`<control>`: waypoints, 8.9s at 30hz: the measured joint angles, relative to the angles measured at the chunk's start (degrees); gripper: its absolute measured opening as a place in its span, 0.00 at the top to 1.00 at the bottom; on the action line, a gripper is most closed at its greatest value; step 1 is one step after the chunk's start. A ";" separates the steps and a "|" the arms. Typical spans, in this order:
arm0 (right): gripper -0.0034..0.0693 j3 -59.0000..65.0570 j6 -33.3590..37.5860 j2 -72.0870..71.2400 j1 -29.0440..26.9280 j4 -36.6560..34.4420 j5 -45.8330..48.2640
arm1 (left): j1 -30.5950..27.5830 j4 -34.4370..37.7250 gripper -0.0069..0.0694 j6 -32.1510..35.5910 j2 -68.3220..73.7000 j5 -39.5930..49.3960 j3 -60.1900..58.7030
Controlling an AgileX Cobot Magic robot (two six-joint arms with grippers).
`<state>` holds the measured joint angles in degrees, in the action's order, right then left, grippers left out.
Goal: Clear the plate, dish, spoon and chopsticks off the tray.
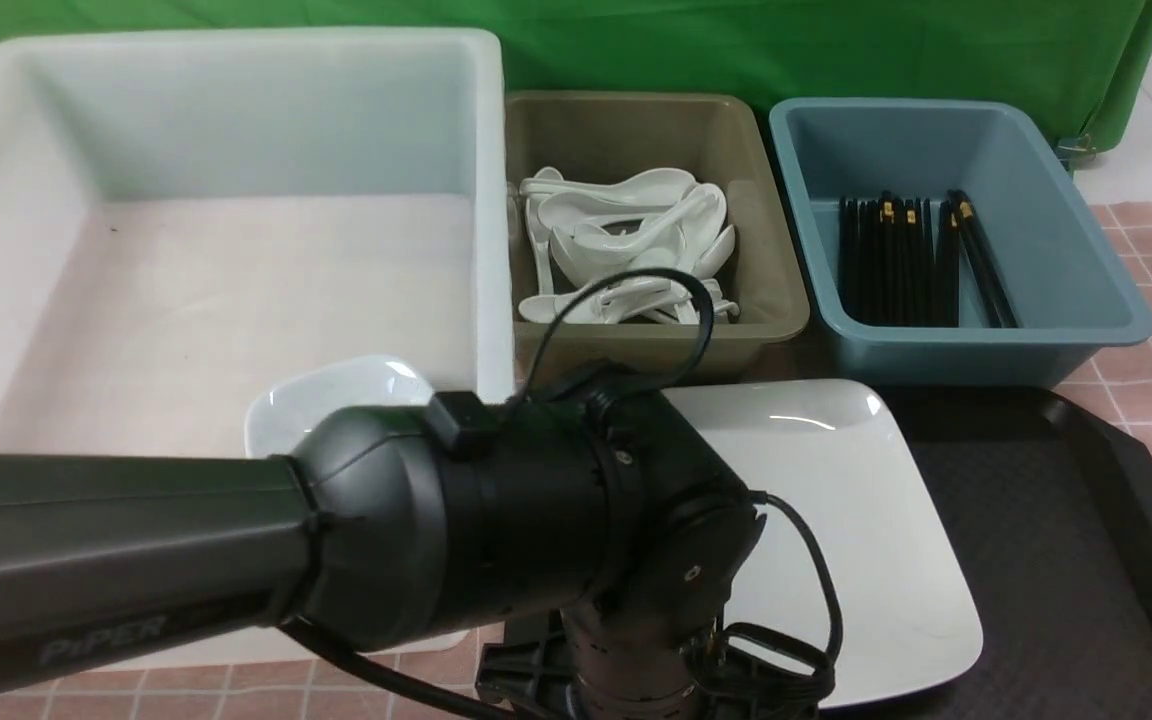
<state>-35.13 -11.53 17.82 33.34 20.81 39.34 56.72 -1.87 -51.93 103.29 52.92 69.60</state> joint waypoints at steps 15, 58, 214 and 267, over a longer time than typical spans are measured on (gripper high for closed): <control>0.91 0.00 -0.06 0.00 0.00 0.00 0.12 | -2.31 -2.02 0.17 -0.07 2.49 -5.49 0.04; 0.91 0.00 -0.25 0.00 0.00 0.00 1.21 | -4.83 11.09 0.16 2.06 10.14 -37.01 0.11; 0.89 -0.12 -1.65 0.00 0.00 0.40 0.71 | -72.41 12.07 0.48 51.18 -0.78 -22.06 0.58; 0.90 11.09 3.17 -15.05 0.00 -10.31 -20.01 | -68.46 26.20 0.91 64.12 -13.78 6.21 3.07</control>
<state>-24.04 -8.36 2.78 33.34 10.51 19.34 -11.74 24.33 12.19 89.52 59.13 72.67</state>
